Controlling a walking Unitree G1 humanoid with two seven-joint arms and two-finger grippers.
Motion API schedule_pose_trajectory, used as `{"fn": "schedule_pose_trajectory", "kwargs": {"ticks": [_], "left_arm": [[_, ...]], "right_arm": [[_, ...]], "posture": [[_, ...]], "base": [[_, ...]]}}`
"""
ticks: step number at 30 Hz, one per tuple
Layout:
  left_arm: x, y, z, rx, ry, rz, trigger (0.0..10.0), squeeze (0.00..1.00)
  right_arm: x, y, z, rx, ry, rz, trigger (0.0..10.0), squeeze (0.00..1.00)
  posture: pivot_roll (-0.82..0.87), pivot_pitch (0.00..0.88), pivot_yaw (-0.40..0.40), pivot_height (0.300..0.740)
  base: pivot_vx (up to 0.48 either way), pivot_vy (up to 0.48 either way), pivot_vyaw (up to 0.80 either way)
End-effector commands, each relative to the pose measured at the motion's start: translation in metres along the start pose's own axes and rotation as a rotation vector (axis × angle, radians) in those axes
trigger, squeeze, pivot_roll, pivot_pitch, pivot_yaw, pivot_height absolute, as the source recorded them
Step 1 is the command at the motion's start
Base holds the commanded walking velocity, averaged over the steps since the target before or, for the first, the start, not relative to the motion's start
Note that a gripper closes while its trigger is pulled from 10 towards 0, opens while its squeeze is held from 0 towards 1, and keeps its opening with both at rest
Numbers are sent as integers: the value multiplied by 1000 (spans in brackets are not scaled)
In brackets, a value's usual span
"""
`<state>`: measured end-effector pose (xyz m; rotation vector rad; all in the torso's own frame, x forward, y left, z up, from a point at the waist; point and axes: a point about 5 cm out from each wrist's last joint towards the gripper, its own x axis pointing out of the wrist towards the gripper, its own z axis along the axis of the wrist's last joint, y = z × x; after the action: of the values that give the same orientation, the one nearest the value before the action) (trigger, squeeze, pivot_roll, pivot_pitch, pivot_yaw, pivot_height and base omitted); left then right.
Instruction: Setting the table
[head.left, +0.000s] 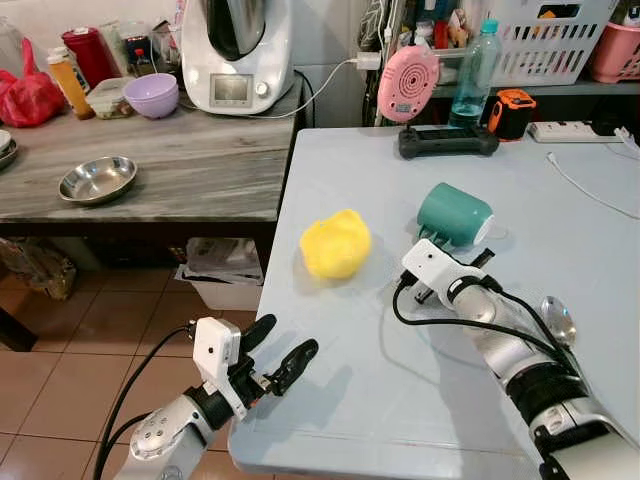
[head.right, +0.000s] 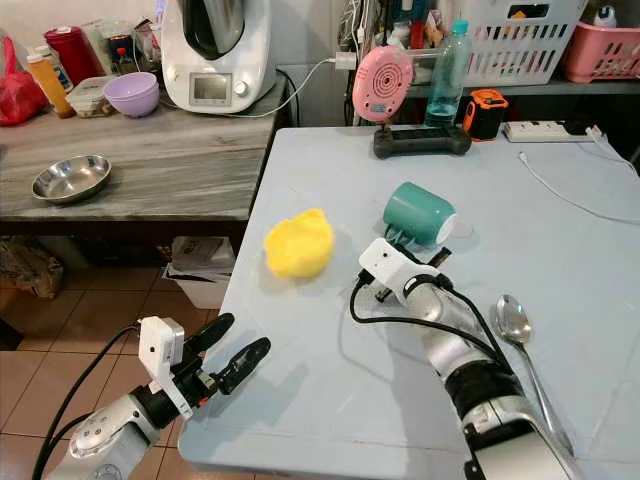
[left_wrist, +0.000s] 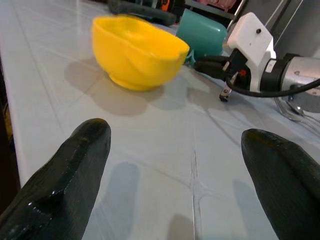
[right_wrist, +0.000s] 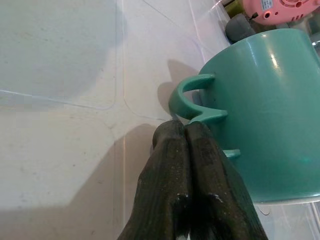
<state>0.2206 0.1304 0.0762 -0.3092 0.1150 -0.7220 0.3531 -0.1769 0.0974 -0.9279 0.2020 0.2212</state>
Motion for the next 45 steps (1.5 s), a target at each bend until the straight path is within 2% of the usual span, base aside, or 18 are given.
{"fn": "schedule_pose_trajectory", "kwargs": {"ticks": [1, 6, 7, 8, 11, 12, 15, 21, 25, 31, 36, 39, 40, 45], "left_arm": [[-1, 3, 0, 13, 5, 10, 10000, 0], [0, 1, 2, 15, 3, 5, 10000, 0], [1, 1, 2, 16, 2, 4, 10000, 0], [1, 1, 2, 17, 2, 3, 10000, 0], [1, 1, 3, 20, -4, 6, 10000, 0], [2, 1, 3, 27, -12, 10, 10000, 0], [2, 1, 4, 29, -21, 17, 10000, 0], [2, 3, 6, 47, -36, 38, 10000, 0], [3, 4, 6, 54, -39, 43, 10000, 0], [4, 3, 8, 56, -50, 54, 10000, 0], [4, 1, 9, 55, -56, 56, 10000, 0], [4, -1, 10, 56, -57, 55, 10000, 0], [4, -2, 10, 57, -57, 53, 10000, 0], [4, -3, 13, 63, -56, 48, 10000, 0]], "right_arm": [[-3, 0, 2, 14, -24, -12, 0, 0], [-4, 0, 9, 15, -60, -25, 0, 0], [-4, -2, 11, 24, -72, -37, 3843, 1000], [-4, -4, 15, 36, -88, -56, 3843, 1000], [-5, -14, 25, 102, -139, -124, 10000, 1000], [-6, -17, 29, 188, -152, -149, 10000, 1000], [-6, -18, 31, 257, -149, -156, 10000, 1000], [1, -10, 39, 194, -126, -74, 10000, 1000], [5, -13, 39, 126, -99, -65, 10000, 1000], [3, -13, 33, 226, -71, -69, 10000, 1000], [0, -4, 24, 227, -32, -55, 10000, 1000], [-2, -2, 24, 269, -33, -61, 10000, 1000], [-3, 0, 25, 353, -44, -56, 10000, 0], [-9, 4, 22, 657, -39, -84, 10000, 0]], "posture": [[-127, 24, 68, 740], [-132, 21, 72, 740], [-132, 19, 70, 740], [-132, 19, 70, 740], [-132, 19, 70, 740], [-129, 18, 64, 740], [-129, 19, 63, 740], [-130, 19, 65, 740], [-130, 19, 63, 740], [-122, 21, 54, 740], [-122, 26, 56, 740], [-125, 27, 59, 740], [-128, 30, 62, 740], [-130, 35, 68, 740]], "base": [[0, 0, 0], [0, 0, 0], [0, 0, 0], [0, 0, 0], [0, 0, 0], [0, 0, 0], [0, 0, 0], [0, 0, 0], [0, 0, 0], [0, 0, 0], [0, 0, 0], [0, 0, 0], [0, 0, 0], [0, 0, 0]]}}
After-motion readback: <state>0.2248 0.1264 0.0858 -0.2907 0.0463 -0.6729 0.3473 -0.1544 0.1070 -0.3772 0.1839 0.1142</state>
